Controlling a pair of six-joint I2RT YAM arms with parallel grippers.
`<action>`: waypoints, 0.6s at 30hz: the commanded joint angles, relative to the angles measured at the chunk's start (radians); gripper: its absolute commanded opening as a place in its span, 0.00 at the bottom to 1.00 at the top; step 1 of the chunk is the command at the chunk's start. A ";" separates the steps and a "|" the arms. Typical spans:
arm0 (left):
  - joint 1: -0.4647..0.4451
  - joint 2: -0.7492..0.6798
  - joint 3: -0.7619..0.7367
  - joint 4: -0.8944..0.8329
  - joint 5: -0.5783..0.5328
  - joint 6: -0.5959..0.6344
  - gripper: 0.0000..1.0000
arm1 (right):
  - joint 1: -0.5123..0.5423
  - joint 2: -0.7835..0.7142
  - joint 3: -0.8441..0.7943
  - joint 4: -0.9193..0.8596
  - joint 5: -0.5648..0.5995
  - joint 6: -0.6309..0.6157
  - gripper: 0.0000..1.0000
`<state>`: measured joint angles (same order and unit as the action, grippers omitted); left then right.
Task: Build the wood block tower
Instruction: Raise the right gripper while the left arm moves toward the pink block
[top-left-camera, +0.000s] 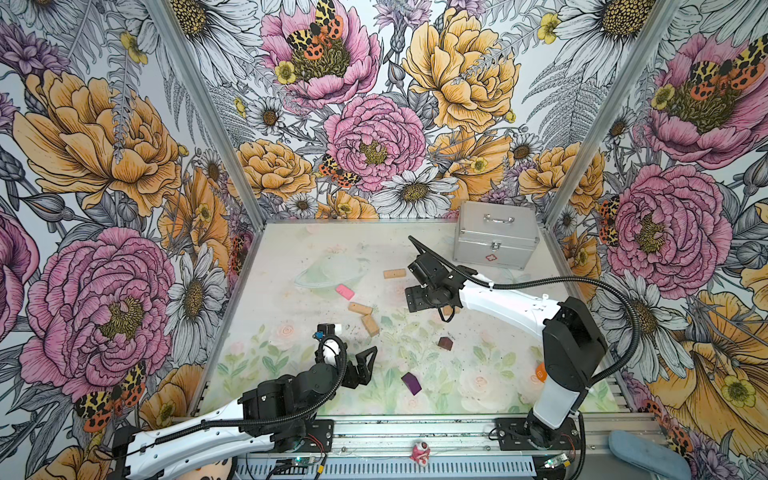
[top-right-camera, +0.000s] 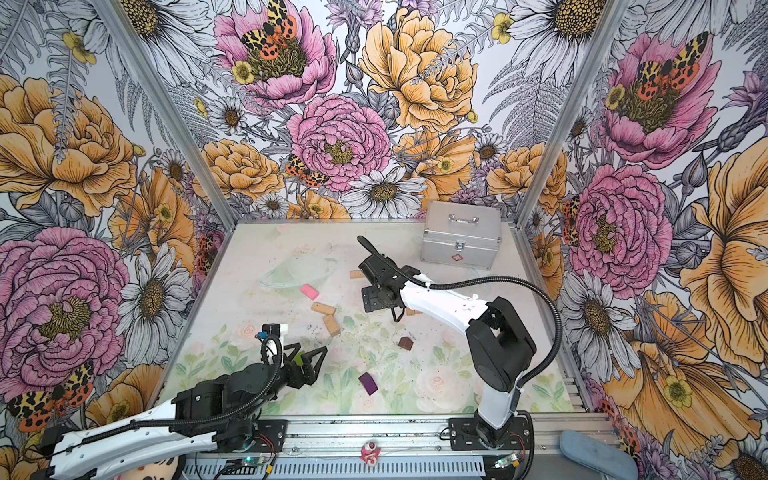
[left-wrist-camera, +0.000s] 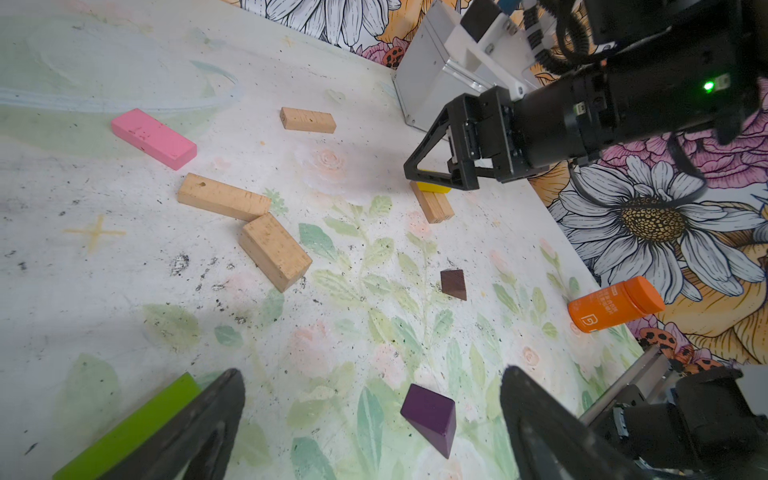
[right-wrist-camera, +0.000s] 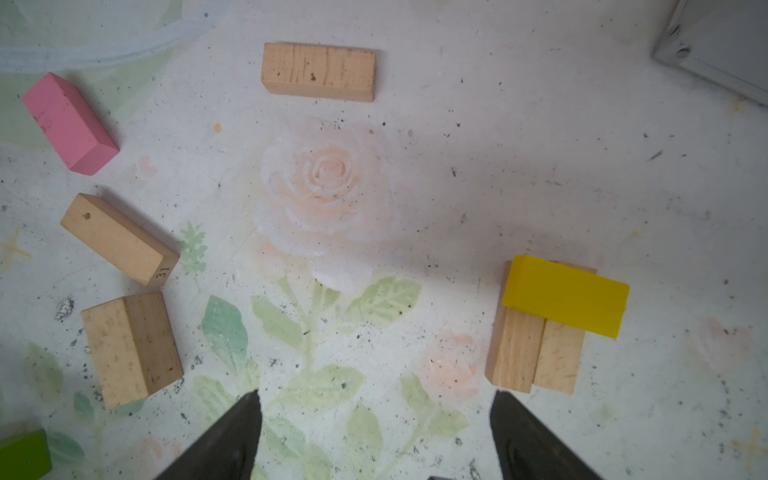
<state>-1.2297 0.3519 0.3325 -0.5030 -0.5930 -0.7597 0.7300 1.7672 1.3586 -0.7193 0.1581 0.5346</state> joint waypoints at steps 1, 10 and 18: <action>-0.006 -0.015 -0.007 -0.022 -0.031 -0.012 0.97 | 0.006 -0.033 0.017 -0.005 0.024 0.016 0.88; -0.006 -0.023 0.008 -0.078 -0.084 -0.024 0.98 | 0.022 0.061 0.096 -0.004 -0.004 -0.002 0.88; 0.093 0.002 0.082 -0.160 -0.116 0.003 0.99 | 0.012 0.132 0.192 -0.005 -0.036 -0.034 0.92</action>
<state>-1.1866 0.3397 0.3603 -0.6258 -0.6827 -0.7776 0.7456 1.8858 1.5082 -0.7227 0.1368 0.5224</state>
